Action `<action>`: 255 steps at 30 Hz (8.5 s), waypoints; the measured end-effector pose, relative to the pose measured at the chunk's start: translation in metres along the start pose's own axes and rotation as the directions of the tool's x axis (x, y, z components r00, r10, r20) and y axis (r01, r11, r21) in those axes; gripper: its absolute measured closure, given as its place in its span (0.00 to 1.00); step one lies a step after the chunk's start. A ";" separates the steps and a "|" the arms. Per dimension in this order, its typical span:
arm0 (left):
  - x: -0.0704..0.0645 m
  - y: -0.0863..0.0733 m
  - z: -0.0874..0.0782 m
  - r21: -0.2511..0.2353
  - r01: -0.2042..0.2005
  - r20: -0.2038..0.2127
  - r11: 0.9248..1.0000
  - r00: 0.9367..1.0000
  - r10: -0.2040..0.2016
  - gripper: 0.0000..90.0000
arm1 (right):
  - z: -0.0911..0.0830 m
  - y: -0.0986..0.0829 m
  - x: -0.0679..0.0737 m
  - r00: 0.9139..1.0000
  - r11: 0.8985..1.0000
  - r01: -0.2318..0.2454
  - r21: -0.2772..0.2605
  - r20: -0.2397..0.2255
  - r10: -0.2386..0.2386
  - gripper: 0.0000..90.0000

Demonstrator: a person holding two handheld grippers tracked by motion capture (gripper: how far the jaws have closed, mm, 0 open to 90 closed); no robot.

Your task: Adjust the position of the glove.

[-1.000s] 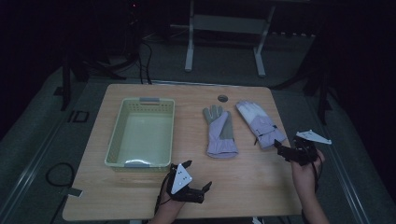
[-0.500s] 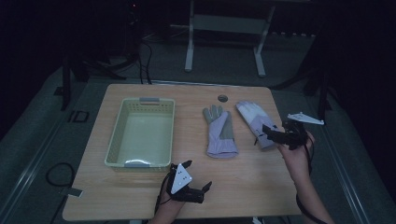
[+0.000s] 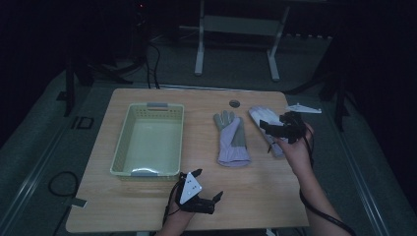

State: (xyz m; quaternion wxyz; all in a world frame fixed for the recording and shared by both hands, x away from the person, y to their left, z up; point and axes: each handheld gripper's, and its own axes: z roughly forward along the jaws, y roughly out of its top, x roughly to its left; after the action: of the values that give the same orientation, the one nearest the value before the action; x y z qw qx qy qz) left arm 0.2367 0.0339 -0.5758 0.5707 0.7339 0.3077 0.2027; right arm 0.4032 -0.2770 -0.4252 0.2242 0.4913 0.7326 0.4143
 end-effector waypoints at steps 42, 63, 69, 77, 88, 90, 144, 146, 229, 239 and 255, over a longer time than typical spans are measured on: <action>0.001 0.000 0.000 -0.004 0.003 0.016 1.000 1.000 -0.003 0.00 | 0.124 -0.014 0.052 0.995 0.963 -0.050 0.263 -0.066 0.070 0.24; 0.000 0.000 0.000 -0.003 0.002 0.015 1.000 1.000 -0.002 0.00 | 0.152 -0.041 0.045 0.994 0.932 -0.085 0.352 -0.028 0.102 0.74; 0.001 0.000 0.000 -0.001 0.007 0.016 1.000 1.000 -0.007 0.00 | 0.143 -0.035 0.043 0.978 0.913 -0.147 0.379 -0.085 0.192 0.91; 0.000 0.000 0.000 -0.002 0.004 0.013 1.000 1.000 -0.004 0.00 | 0.099 -0.012 0.056 0.975 0.937 -0.120 0.327 -0.137 0.173 0.92; 0.000 0.000 0.000 -0.003 0.004 0.013 1.000 1.000 -0.004 0.00 | 0.049 -0.010 0.073 0.972 0.959 -0.106 0.262 -0.178 0.156 0.92; 0.000 0.000 0.000 -0.003 0.005 0.014 1.000 1.000 -0.005 0.00 | 0.044 -0.015 0.075 0.973 0.959 -0.102 0.262 -0.175 0.152 0.92; 0.001 0.000 0.000 0.001 0.015 0.014 1.000 1.000 -0.015 0.00 | 0.047 -0.022 0.026 0.990 0.978 0.018 0.208 -0.139 0.011 0.40; 0.001 0.000 0.000 0.001 0.014 0.013 1.000 1.000 -0.014 0.00 | 0.043 -0.018 0.018 0.993 0.976 0.034 0.214 -0.121 -0.008 0.41; 0.003 0.000 0.000 0.000 0.031 0.012 1.000 0.999 -0.031 0.00 | -0.047 -0.019 -0.066 0.990 0.979 -0.124 0.162 0.089 0.110 0.89; 0.002 0.000 0.000 0.002 0.024 0.009 1.000 1.000 -0.024 0.00 | -0.054 -0.066 -0.051 0.981 0.969 -0.185 0.164 0.083 0.173 0.89; 0.002 0.000 0.000 0.003 0.021 0.011 1.000 1.000 -0.022 0.00 | -0.009 -0.096 -0.056 0.968 0.942 -0.237 0.238 0.139 0.208 0.88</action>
State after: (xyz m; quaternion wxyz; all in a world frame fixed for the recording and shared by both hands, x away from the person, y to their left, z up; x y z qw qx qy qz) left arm 0.2379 0.0354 -0.5759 0.5735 0.7323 0.3128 0.1923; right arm 0.3681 -0.3478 -0.5042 0.1523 0.6180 0.7053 0.3121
